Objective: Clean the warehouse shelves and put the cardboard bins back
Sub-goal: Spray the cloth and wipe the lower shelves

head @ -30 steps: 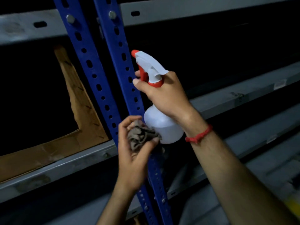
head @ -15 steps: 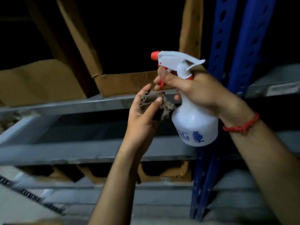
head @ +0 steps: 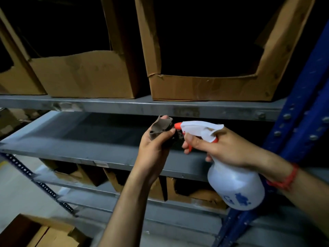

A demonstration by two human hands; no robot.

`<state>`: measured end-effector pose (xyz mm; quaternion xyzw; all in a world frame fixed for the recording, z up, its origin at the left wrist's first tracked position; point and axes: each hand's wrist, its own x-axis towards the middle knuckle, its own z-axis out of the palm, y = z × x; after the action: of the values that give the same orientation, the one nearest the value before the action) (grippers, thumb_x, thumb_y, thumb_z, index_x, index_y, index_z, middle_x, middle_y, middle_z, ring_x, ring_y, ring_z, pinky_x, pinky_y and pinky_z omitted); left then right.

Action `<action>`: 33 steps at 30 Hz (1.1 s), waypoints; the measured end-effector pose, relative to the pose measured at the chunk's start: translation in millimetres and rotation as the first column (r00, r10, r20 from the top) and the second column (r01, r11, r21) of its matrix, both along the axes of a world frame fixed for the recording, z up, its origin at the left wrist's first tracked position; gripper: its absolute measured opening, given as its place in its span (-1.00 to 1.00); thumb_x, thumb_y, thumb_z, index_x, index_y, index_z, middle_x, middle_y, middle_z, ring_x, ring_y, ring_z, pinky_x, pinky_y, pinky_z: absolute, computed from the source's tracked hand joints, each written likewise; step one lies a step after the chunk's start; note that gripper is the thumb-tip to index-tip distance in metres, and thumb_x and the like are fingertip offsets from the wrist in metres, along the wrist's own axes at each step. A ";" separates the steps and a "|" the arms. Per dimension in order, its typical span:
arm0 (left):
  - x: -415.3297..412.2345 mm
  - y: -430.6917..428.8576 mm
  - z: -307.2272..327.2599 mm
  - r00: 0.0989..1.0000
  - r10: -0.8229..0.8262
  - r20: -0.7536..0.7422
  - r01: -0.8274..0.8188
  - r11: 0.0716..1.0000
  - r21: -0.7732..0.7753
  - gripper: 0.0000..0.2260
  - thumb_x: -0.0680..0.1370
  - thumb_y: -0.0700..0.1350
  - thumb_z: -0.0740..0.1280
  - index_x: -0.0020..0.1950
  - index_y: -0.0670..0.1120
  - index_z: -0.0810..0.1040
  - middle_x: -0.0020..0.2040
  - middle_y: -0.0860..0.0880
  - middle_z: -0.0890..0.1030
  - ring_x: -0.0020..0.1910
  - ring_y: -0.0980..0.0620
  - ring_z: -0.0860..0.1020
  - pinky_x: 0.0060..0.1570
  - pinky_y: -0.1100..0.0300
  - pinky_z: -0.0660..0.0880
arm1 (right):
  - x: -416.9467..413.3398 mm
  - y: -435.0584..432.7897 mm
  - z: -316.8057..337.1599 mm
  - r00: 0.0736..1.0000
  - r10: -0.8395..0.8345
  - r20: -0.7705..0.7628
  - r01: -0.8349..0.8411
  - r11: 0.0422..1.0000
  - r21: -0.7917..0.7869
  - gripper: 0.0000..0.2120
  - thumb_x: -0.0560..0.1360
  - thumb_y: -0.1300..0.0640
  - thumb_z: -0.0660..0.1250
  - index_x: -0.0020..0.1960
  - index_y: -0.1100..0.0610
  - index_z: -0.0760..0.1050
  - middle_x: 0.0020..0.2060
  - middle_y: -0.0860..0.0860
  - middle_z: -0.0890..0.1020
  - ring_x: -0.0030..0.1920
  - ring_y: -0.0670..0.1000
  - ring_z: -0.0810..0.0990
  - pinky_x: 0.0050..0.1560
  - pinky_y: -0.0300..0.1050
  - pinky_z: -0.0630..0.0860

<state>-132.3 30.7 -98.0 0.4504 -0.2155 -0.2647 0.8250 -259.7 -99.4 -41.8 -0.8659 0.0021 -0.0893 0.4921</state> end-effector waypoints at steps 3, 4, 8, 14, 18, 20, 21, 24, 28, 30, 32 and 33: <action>4.4 4.6 -4.9 0.997 -0.028 0.078 0.025 0.999 0.036 -0.66 0.58 -0.40 0.26 0.33 -0.18 0.48 0.11 -0.21 0.58 0.11 -0.11 0.60 0.18 0.08 0.57 | 2.4 2.8 -10.6 0.999 -0.031 0.019 0.032 0.999 -0.021 -0.88 0.54 -0.18 0.26 0.01 -0.32 0.56 -0.25 0.06 0.63 -0.24 -0.01 0.61 -0.30 -0.23 0.52; 4.9 5.4 -6.0 0.997 -0.033 0.076 0.030 0.998 0.048 -0.64 0.57 -0.39 0.27 0.36 -0.16 0.47 0.16 -0.22 0.58 0.14 -0.12 0.60 0.20 0.04 0.56 | 2.4 2.8 -13.7 0.998 -0.050 0.032 0.051 0.998 -0.030 -0.88 0.53 -0.19 0.27 0.02 -0.38 0.54 -0.30 0.07 0.60 -0.30 -0.02 0.57 -0.31 -0.23 0.51; 2.4 4.8 -6.6 0.999 -0.038 0.012 0.038 0.999 0.028 -0.50 0.56 -0.44 0.25 0.42 -0.02 0.44 0.25 -0.20 0.57 0.14 -0.14 0.63 0.10 0.00 0.61 | -1.2 0.0 -17.8 0.998 -0.064 0.018 0.063 0.997 0.041 -0.80 0.54 -0.12 0.28 0.16 -0.28 0.50 -0.14 -0.10 0.71 -0.08 -0.18 0.66 -0.27 -0.27 0.56; 2.8 -0.9 -10.3 0.991 -0.095 -0.093 0.089 0.993 -0.072 -0.43 0.44 -0.39 0.34 0.43 -0.04 0.47 0.23 -0.24 0.59 0.19 -0.21 0.60 0.27 -0.11 0.50 | -7.7 -2.4 -24.5 0.993 -0.105 0.047 0.103 0.994 0.040 -0.86 0.54 -0.10 0.32 0.00 -0.37 0.55 -0.26 0.01 0.68 -0.21 -0.03 0.64 -0.31 -0.30 0.50; -0.3 -4.4 -6.2 0.945 -0.210 -0.252 0.114 0.930 -0.348 -0.59 0.35 -0.10 0.40 0.18 -0.16 0.56 0.05 -0.14 0.59 0.07 -0.09 0.54 0.30 0.00 0.42 | -17.9 -0.7 -23.0 0.989 -0.123 0.077 0.121 0.992 0.030 -0.83 0.50 -0.18 0.29 -0.04 -0.49 0.52 -0.39 0.03 0.59 -0.32 0.05 0.55 -0.29 -0.07 0.53; -3.4 -7.8 -3.0 0.933 -0.193 -0.303 0.052 0.907 -0.418 -0.79 0.47 0.01 0.32 -0.02 -0.08 0.60 0.01 -0.11 0.60 -0.01 -0.04 0.54 0.10 0.10 0.45 | -22.5 -2.1 -21.0 0.994 -0.102 0.035 0.101 0.994 0.039 -0.77 0.50 -0.21 0.27 0.14 -0.32 0.55 -0.21 -0.07 0.70 -0.15 0.17 0.65 -0.25 -0.02 0.58; -4.5 -9.9 -2.2 0.934 -0.174 -0.313 0.029 0.907 -0.419 -0.79 0.52 0.06 0.29 -0.08 -0.05 0.61 -0.01 -0.10 0.59 -0.04 -0.03 0.53 0.04 0.12 0.42 | -24.7 -3.3 -20.2 0.995 -0.096 0.025 0.096 0.995 0.030 -0.73 0.51 -0.21 0.27 0.16 -0.22 0.58 -0.14 -0.10 0.71 -0.08 0.19 0.66 -0.24 0.00 0.60; -11.6 -17.3 1.9 0.935 -0.137 -0.327 0.001 0.924 -0.383 -0.68 0.59 0.17 0.25 -0.08 -0.05 0.60 -0.06 -0.09 0.59 -0.07 -0.02 0.53 -0.03 0.13 0.42 | -30.1 -6.3 -20.6 0.992 -0.123 0.031 0.123 0.992 0.003 -0.73 0.53 -0.21 0.27 0.01 -0.07 0.64 -0.19 -0.05 0.71 -0.14 0.16 0.66 -0.28 0.04 0.59; -21.8 -30.7 9.8 0.948 -0.059 -0.312 -0.035 0.957 -0.289 -0.66 0.61 0.16 0.24 -0.15 -0.04 0.62 -0.17 -0.07 0.64 -0.15 0.01 0.59 -0.07 0.13 0.45 | -39.3 -8.9 -19.8 0.983 -0.174 0.057 0.174 0.985 0.001 -0.85 0.57 -0.12 0.31 -0.01 -0.39 0.58 -0.45 0.09 0.48 -0.40 0.00 0.45 -0.33 -0.12 0.44; -25.2 -38.0 11.4 0.948 -0.075 -0.310 -0.021 0.955 -0.297 -0.70 0.59 0.15 0.28 -0.16 -0.04 0.59 -0.13 -0.09 0.62 -0.09 -0.02 0.58 0.02 0.11 0.44 | -44.5 -14.7 -14.6 0.977 -0.205 0.056 0.204 0.979 0.017 -0.84 0.56 -0.15 0.30 0.07 -0.39 0.55 -0.41 0.00 0.57 -0.34 0.05 0.54 -0.29 -0.03 0.51; -30.5 -45.6 15.1 0.947 -0.079 -0.310 -0.015 0.957 -0.290 -0.73 0.57 0.15 0.31 -0.08 -0.05 0.57 -0.07 -0.12 0.59 -0.03 -0.06 0.54 0.15 0.03 0.39 | -51.3 -22.9 -8.9 0.978 -0.207 0.030 0.207 0.978 0.025 -0.73 0.54 -0.20 0.28 0.22 -0.28 0.54 -0.21 -0.09 0.71 -0.12 0.13 0.67 -0.27 -0.11 0.56; -33.9 -50.7 17.4 0.948 -0.078 -0.308 -0.013 0.958 -0.285 -0.72 0.57 0.16 0.31 -0.04 -0.06 0.56 -0.05 -0.13 0.57 0.00 -0.07 0.53 0.19 0.00 0.38 | -55.2 -27.4 -6.8 0.977 -0.209 0.029 0.209 0.978 0.021 -0.69 0.54 -0.21 0.27 0.26 -0.25 0.52 -0.15 -0.11 0.72 -0.05 0.15 0.67 -0.27 -0.16 0.55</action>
<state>-166.2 -19.9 -80.5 0.2758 -0.1237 -0.3135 0.9002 -314.9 -126.8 -48.6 -0.8550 0.0862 -0.1539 0.4877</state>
